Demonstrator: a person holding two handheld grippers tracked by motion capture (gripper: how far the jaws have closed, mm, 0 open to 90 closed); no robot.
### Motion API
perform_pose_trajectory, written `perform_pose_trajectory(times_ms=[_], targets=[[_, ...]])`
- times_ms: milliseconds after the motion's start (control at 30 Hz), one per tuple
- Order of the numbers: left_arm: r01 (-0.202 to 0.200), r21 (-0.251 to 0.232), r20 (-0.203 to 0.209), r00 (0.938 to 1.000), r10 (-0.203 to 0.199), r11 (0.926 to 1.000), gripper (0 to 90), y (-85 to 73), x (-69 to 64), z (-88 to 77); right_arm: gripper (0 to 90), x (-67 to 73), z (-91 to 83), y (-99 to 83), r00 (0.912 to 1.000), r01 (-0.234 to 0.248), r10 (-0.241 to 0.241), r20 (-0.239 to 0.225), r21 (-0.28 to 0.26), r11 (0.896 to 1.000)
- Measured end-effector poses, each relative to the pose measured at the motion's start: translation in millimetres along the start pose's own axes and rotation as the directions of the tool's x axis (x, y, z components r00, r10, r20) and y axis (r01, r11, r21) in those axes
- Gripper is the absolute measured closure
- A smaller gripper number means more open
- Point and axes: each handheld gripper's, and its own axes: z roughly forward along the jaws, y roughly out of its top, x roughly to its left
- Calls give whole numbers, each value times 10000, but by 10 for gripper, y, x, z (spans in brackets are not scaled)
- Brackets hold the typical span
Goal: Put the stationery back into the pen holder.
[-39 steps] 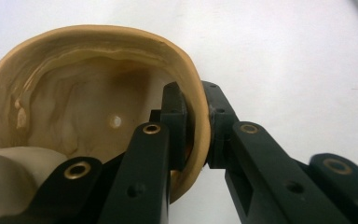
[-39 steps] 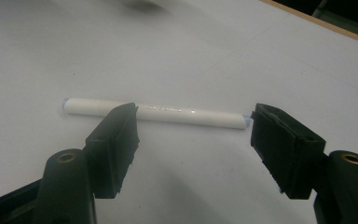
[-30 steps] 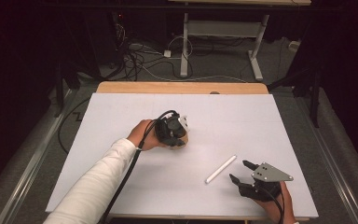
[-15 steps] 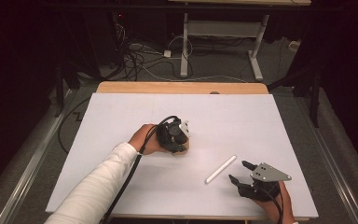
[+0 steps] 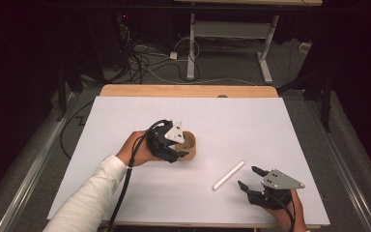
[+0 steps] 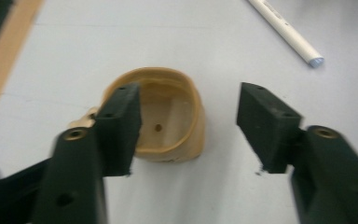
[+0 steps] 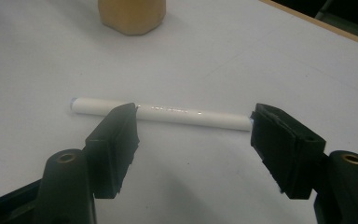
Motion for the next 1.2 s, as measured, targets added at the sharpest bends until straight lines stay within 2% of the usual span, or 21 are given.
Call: perform_pose_trajectory(times_ms=[67, 100, 233, 267, 300, 333, 400, 500, 600, 633, 667, 700, 733, 767, 833, 900, 967, 1033, 1100, 1200], targets=[[-48, -262, -466, 9989, 36, 9996, 317, -68, -35, -72, 316, -7, -5, 0, 10000, -26, 26, 11, -20, 10000], [35, -408, -710, 9975, -64, 9992, 258, -106, -56, -102, 316, -7, -15, 3, 10000, 0, 0, -13, -51, 10000], [169, -1170, -1300, 9910, -322, 9930, 256, -303, -147, -207, 316, -1, -29, 8, 10000, 53, -54, -37, -74, 10000], [182, -1316, -1504, 9879, -381, 9911, 237, -362, -174, -227, 316, 1, -35, 4, 9999, 45, -46, -107, -90, 9999], [357, -1556, -1847, 9807, -646, 9872, 197, -486, -224, -259, 316, 2, -33, 2, 9999, 61, -62, -119, -81, 9999], [357, -1556, -1847, 9807, -646, 9872, 193, -486, -224, -259, 316, 2, -33, 2, 9999, 61, -62, -119, -81, 9999], [571, -1865, -2153, 9717, -975, 9808, 192, -633, -287, -281, 314, 7, -30, 2, 9997, 127, -128, -219, -22, 9999], [821, -2041, -2521, 9585, -1334, 9755, 192, -862, -384, -308, 310, 20, -25, 10, 9996, 144, -143, -246, 28, 9999], [1217, -2203, -2562, 9501, -1778, 9678, 192, -1087, -444, -339, 305, 18, -14, 11, 9993, 206, -203, -307, 105, 9997], [1448, -2427, -2709, 9393, -2103, 9592, 192, -1232, -488, -367, 305, 18, -11, 12, 9994, 176, -172, -286, 127, 9998], [1448, -2427, -2709, 9393, -2103, 9592, 192, -1232, -488, -367, 305, 18, -11, 12, 9994, 176, -172, -286, 127, 9998], [1650, -2574, -2614, 9367, -2329, 9521, 192, -1298, -504, -377, 304, 18, -7, 13, 9994, 172, -167, -305, 147, 9997], [1727, -2580, -2652, 9335, -2415, 9506, 192, -1353, -520, -388, 302, 24, 0, 14, 9992, 201, -196, -342, 167, 9997], [1773, -2654, -2813, 9259, -2520, 9477, 192, -1402, -539, -398, 302, 24, 0, 14, 9992, 201, -196, -342, 167, 9997], [1994, -2840, -2824, 9174, -2806, 9379, 191, -1485, -568, -422, 298, 29, 8, 17, 9992, 193, -186, -359, 191, 9996], [2160, -3042, -3074, 8996, -3102, 9278, 191, -1556, -615, -432, 294, 34, 13, 17, 9989, 232, -223, -416, 215, 9995], [2318, -3151, -3084, 8921, -3303, 9203, 191, -1624, -661, -439, 287, 34, 14, 16, 9983, 326, -313, -488, 254, 9991], [2512, -3149, -2989, 8890, -3469, 9153, 191, -1682, -708, -441, 286, 34, 11, 19, 9975, 398, -382, -587, 249, 9989], [2582, -3042, -2996, 8878, -3494, 9169, 191, -1753, -787, -450, 279, 36, 19, 40, 9949, 641, -619, -791, 250, 9976], [2696, -2999, -2900, 8881, -3567, 9151, 191, -1798, -832, -459, 280, 43, 42, 84, 9857, 1326, -1264, -1111, 506, 9899]])
